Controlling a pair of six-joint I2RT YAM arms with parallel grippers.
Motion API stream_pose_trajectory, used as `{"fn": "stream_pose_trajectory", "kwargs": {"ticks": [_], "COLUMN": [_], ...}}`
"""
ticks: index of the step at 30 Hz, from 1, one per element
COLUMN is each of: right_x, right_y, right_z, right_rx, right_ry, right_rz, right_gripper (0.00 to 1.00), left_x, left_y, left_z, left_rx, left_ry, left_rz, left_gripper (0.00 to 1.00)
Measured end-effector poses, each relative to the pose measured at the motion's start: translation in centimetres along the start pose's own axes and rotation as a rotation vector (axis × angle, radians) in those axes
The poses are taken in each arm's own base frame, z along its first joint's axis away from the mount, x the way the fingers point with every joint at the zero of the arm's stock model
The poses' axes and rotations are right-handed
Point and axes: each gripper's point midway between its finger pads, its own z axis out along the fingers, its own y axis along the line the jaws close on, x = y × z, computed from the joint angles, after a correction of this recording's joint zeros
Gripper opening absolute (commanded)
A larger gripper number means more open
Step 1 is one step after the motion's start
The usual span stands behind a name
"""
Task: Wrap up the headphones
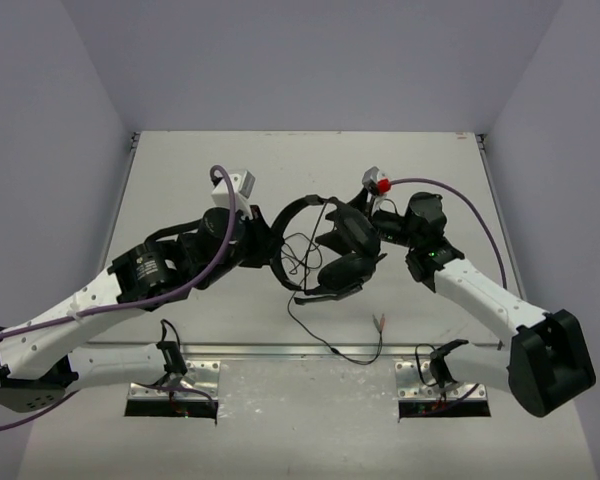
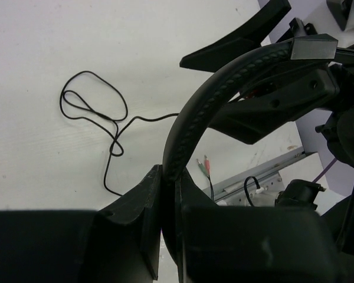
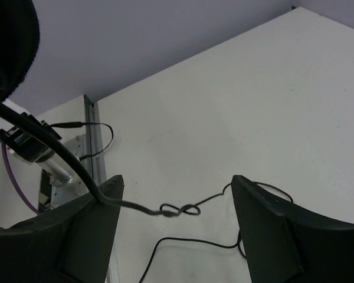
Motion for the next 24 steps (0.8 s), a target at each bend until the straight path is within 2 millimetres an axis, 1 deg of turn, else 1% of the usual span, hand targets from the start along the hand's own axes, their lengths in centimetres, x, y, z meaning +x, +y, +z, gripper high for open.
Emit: {"fn": "stream_pose_trajectory", "kwargs": {"ticks": [1,5,6,7,8,10,12,15,18,20,24], "right_x": [-0.3,-1.4,-1.5,-1.6,-1.7,-2.0,-2.9,-5.3,-7.0,-7.0,-5.9], "right_y": [0.0,0.5,0.6,0.6,0.5,0.2,-0.3,-1.3,-2.3,-3.1,-4.8], "right_z": [0.2,1.0,1.1,1.3,1.4,1.6,2.0,2.6,2.8,2.7,2.8], "right_rx": [-0.01,-0.066,-0.078,-0.085,-0.088,-0.077,-0.057,-0.008,0.051,0.092,0.166], "right_ry": [-0.012,-0.052,-0.059,-0.065,-0.068,-0.071,-0.074,-0.091,-0.118,-0.117,-0.095], "right_rz": [0.001,0.011,0.017,0.015,0.025,0.03,0.025,-0.004,-0.038,-0.041,-0.014], "right_gripper": [0.69,0.42,0.22,0.08,0.01,0.01,0.01,0.01,0.01,0.01,0.01], "left_x": [0.2,0.3,0.3,0.3,0.3,0.2,0.1,0.3,1.2,1.4,0.2], "left_y": [0.0,0.1,0.1,0.2,0.2,0.3,0.6,1.3,2.6,3.5,4.3], "left_z": [0.1,0.2,0.2,0.2,0.2,0.2,0.2,0.5,0.8,0.6,-0.4], "left_rx": [-0.001,-0.003,-0.004,-0.005,-0.007,-0.012,-0.025,-0.045,-0.078,-0.106,-0.134], "left_ry": [0.004,0.006,0.006,0.005,0.004,0.001,-0.009,-0.019,-0.02,-0.022,-0.06], "left_rz": [0.0,0.001,0.001,0.001,0.003,0.009,0.021,0.047,0.066,0.078,0.073], "left_gripper": [0.0,0.0,0.0,0.0,0.0,0.0,0.0,0.0,0.0,0.0,0.0]}}
